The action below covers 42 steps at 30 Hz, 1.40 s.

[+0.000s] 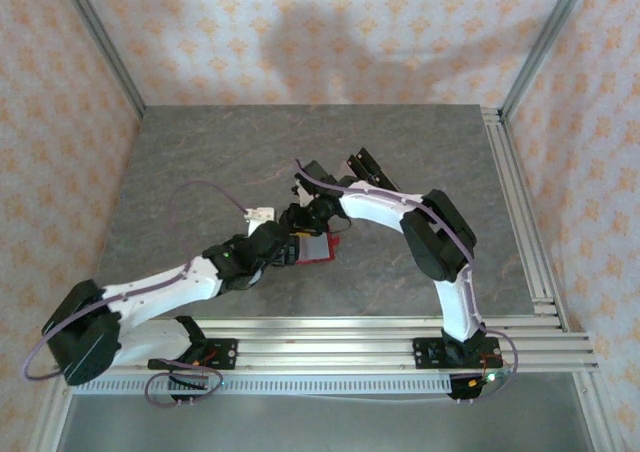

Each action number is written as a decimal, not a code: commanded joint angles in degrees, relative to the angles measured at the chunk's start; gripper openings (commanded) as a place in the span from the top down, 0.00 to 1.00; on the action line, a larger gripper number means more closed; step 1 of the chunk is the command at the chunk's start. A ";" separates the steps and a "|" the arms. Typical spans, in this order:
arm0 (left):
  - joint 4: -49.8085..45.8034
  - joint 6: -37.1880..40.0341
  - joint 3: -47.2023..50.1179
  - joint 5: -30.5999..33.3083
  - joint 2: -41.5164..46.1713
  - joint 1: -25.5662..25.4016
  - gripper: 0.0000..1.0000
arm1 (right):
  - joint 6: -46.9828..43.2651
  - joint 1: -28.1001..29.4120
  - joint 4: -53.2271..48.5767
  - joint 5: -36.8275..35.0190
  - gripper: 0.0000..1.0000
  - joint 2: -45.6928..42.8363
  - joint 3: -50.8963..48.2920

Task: Put the credit cards into the card holder
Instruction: Flip over the card slot on the card holder.

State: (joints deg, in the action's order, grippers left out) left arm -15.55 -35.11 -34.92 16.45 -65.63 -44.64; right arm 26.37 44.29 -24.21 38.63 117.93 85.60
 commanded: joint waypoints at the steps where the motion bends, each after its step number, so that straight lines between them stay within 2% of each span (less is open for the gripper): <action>1: -5.46 -2.23 1.93 4.31 4.52 -0.03 0.00 | 1.26 0.75 -0.81 1.79 0.52 2.19 4.20; 6: -7.64 -3.75 2.70 5.54 6.77 0.10 0.00 | 1.66 1.06 -3.32 1.83 0.52 5.71 7.57; 15: -9.35 -5.30 2.84 5.51 5.48 0.85 0.00 | 2.80 1.06 -3.79 3.42 0.52 10.27 10.42; 23: -7.98 -4.38 2.44 2.61 2.61 3.66 0.00 | 2.07 -0.36 -4.47 2.99 0.52 5.54 14.06; 28: -5.27 -1.90 1.04 -0.13 -2.10 5.04 0.00 | 0.19 -5.02 -7.69 -2.88 0.52 -0.19 13.80; 33: -2.70 0.54 -1.95 -1.96 -8.64 5.61 0.00 | -7.64 -10.20 -16.84 -12.48 0.52 -2.44 16.08; 38: -4.62 -0.09 -5.77 0.83 -14.50 5.79 0.00 | -18.68 -11.77 -28.01 -26.83 0.53 0.56 23.10; 42: -6.68 -1.61 -6.53 2.87 -16.57 5.80 0.00 | -24.37 -11.86 -33.48 -34.05 0.54 5.11 29.08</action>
State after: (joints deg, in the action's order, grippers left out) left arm -19.97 -36.01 -40.25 15.88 -81.52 -39.57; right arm 9.28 31.73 -49.23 14.52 119.63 111.53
